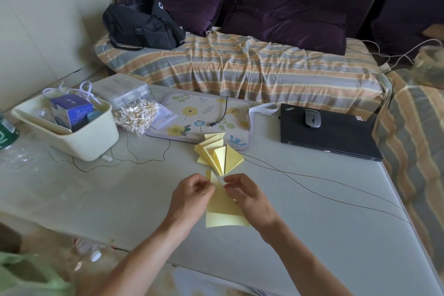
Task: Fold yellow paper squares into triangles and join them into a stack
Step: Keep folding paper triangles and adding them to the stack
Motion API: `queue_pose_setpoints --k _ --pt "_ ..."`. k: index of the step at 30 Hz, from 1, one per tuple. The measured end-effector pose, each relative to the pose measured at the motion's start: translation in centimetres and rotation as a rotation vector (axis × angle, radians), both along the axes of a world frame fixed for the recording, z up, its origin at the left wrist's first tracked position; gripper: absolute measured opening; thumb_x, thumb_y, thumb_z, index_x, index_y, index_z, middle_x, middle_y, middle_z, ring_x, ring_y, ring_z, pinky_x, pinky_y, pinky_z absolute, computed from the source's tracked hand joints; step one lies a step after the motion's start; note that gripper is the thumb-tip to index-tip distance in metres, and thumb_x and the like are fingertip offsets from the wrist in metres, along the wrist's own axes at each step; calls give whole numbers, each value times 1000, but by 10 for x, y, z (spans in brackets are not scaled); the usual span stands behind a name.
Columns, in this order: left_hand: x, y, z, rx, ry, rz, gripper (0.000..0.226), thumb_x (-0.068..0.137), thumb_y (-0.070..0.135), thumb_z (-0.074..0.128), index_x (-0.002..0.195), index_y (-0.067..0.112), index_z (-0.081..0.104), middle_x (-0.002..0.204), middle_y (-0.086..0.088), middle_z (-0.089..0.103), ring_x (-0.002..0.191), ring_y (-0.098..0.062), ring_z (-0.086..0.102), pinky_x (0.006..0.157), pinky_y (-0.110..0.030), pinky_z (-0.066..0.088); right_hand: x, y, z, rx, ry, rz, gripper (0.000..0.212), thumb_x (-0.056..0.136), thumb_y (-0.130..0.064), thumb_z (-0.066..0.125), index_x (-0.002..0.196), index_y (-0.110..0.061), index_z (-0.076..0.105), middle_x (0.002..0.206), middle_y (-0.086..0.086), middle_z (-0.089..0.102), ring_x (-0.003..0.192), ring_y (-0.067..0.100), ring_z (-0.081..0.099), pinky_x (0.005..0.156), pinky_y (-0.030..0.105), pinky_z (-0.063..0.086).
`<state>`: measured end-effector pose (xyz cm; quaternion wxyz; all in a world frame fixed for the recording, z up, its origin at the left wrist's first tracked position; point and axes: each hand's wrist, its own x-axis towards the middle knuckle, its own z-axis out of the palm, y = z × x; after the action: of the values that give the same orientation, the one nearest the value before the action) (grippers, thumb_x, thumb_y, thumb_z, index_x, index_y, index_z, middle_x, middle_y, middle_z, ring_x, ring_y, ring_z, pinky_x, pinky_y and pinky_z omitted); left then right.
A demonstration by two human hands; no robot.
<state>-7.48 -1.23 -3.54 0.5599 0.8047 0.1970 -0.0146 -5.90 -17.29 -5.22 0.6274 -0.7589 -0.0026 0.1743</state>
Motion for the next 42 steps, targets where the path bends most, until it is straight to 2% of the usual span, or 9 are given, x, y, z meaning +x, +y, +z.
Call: queue_pose_setpoints --k 4,10,13,16,20,23,27,36,42 --pt "-3 -1 -3 47 -45 -90 12 88 19 65 76 18 66 63 12 62 64 -9 55 65 -27 43 0 -1 1 -41 71 34 25 89 -44 73 111 -35 63 103 -4 74 94 15 70 74 25 50" --pt "-2 0 -5 39 -5 -80 9 89 27 72 93 25 63 89 8 70 82 -12 67 76 -31 55 3 -2 2 34 105 -29 29 89 -17 75 114 -24 62 98 3 76 82 18 74 68 28 55" --pt "-3 -1 -5 -9 112 -112 23 87 36 75 100 22 61 98 3 70 85 -15 69 65 -28 55 7 -3 0 103 122 -96 32 86 -15 77 114 -21 62 101 5 77 88 25 75 76 41 59" --pt "-4 -2 -8 -117 136 -124 18 88 29 77 93 14 68 94 -6 73 81 -20 71 65 -32 63 8 -4 -2 170 132 -117 37 81 -14 78 115 -18 62 100 7 77 90 31 74 83 51 58" --pt "-5 1 -7 -59 63 -127 9 89 23 74 82 18 74 82 -2 74 79 -19 72 67 -34 64 7 -2 -3 183 138 -94 32 88 -5 72 117 -14 60 101 8 77 91 26 74 81 41 59" --pt "-2 2 -5 29 24 -98 9 87 26 71 79 23 74 74 6 72 74 -17 69 68 -33 59 8 -1 -5 181 140 -76 33 87 -2 73 116 -9 59 102 10 76 95 25 74 90 41 59" --pt "-2 4 -2 94 -13 -91 9 89 25 70 82 28 75 74 13 71 69 -3 62 55 -11 42 8 0 -3 197 134 -99 26 89 -6 72 112 -4 61 104 15 74 96 25 73 88 37 60" --pt "-6 2 7 144 -195 -202 31 85 20 78 105 40 65 90 13 69 82 0 64 67 -10 45 6 -2 4 291 153 -120 16 94 -9 68 109 -2 69 99 11 77 88 20 75 75 25 59" --pt "-5 3 5 225 -195 -199 32 83 10 78 96 35 65 87 15 69 84 6 62 65 -8 42 5 -1 2 237 78 -165 38 89 -7 74 120 -18 55 113 18 68 97 31 72 86 40 62"
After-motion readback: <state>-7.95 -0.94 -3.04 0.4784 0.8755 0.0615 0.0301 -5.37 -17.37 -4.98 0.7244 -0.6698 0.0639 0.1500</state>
